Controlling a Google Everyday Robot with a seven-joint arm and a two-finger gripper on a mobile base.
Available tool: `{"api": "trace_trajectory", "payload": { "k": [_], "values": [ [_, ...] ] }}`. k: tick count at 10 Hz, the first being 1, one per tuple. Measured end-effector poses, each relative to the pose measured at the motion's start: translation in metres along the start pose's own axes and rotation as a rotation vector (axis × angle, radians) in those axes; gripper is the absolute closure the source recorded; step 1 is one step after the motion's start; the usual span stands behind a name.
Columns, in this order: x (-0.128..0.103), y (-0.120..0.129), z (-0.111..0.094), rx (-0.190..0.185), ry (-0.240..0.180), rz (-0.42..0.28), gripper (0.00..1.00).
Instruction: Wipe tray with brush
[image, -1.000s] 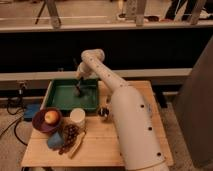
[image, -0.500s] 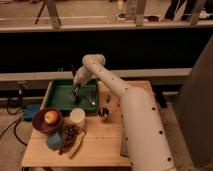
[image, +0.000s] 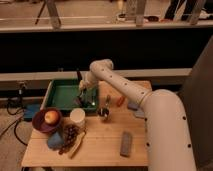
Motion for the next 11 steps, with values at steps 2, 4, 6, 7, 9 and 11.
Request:
{"api": "trace_trajectory", "payload": {
  "k": [2, 4, 6, 7, 9, 11],
  "values": [
    [0.017, 0.022, -0.002, -0.01, 0.027, 0.03, 1.0],
    [0.047, 0.031, 0.005, -0.017, 0.045, 0.046, 1.0],
    [0.079, 0.023, 0.018, -0.026, 0.053, 0.047, 1.0],
    [0.088, 0.016, 0.025, -0.022, 0.049, 0.045, 1.0],
    [0.094, -0.001, 0.039, -0.001, 0.023, 0.033, 1.0],
    [0.077, -0.013, 0.048, 0.022, -0.017, 0.011, 1.0]
  ]
}}
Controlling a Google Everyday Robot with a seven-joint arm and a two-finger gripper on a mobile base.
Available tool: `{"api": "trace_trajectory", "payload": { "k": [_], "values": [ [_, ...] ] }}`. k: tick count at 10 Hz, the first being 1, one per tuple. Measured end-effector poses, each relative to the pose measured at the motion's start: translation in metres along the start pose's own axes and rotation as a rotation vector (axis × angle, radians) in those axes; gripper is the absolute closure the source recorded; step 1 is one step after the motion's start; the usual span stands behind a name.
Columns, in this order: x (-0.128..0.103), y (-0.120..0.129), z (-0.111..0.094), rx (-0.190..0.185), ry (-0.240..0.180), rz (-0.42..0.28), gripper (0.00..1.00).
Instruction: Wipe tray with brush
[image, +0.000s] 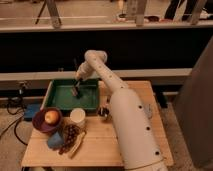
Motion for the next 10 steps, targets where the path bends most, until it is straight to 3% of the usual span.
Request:
{"api": "trace_trajectory", "payload": {
  "k": [5, 7, 10],
  "values": [
    [-0.079, -0.019, -0.013, 0.07, -0.059, -0.033, 1.0],
    [-0.091, -0.006, -0.023, 0.056, -0.064, -0.034, 1.0],
    [-0.084, 0.032, -0.046, -0.006, -0.032, -0.005, 1.0]
  ]
}}
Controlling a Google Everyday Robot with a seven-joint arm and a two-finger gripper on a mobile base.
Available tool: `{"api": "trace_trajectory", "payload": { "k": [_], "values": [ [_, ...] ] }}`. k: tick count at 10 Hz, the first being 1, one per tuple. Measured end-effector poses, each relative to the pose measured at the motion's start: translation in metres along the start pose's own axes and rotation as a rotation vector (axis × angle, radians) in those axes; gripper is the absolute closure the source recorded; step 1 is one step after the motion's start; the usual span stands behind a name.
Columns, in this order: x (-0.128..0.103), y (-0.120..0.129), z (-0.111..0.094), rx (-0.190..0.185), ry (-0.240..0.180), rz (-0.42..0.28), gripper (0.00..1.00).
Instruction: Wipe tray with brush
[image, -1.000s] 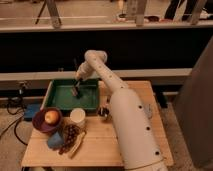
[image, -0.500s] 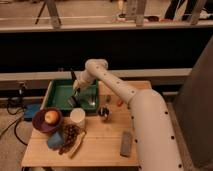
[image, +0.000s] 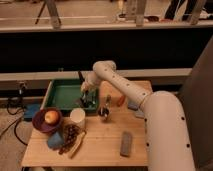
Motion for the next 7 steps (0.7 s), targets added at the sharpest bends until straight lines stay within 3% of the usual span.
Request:
{"api": "trace_trajectory", "payload": {
  "k": [2, 4, 7],
  "values": [
    [0.019, 0.013, -0.006, -0.027, 0.025, 0.021, 1.0],
    [0.045, 0.017, 0.002, -0.039, 0.04, 0.036, 1.0],
    [0.065, 0.001, 0.021, -0.015, 0.051, 0.047, 1.0]
  ]
}}
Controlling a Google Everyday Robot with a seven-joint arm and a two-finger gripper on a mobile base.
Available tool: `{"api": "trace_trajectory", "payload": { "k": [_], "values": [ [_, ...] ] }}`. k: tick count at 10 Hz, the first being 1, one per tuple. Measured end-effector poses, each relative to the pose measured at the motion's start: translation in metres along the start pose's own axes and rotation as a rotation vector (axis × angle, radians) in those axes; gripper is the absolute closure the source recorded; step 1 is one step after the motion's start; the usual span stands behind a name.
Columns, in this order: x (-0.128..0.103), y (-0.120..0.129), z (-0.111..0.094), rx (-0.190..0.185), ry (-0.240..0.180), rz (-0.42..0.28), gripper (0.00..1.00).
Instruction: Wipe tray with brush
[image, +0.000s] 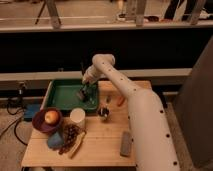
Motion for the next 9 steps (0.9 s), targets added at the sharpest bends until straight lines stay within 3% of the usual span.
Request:
{"api": "trace_trajectory", "payload": {
  "k": [3, 5, 7, 9],
  "values": [
    [-0.002, -0.032, 0.015, 0.081, -0.016, -0.003, 1.0],
    [-0.023, -0.052, 0.018, 0.124, -0.053, -0.034, 1.0],
    [-0.053, -0.06, 0.01, 0.139, -0.094, -0.066, 1.0],
    [-0.069, -0.058, 0.003, 0.128, -0.109, -0.074, 1.0]
  ]
}}
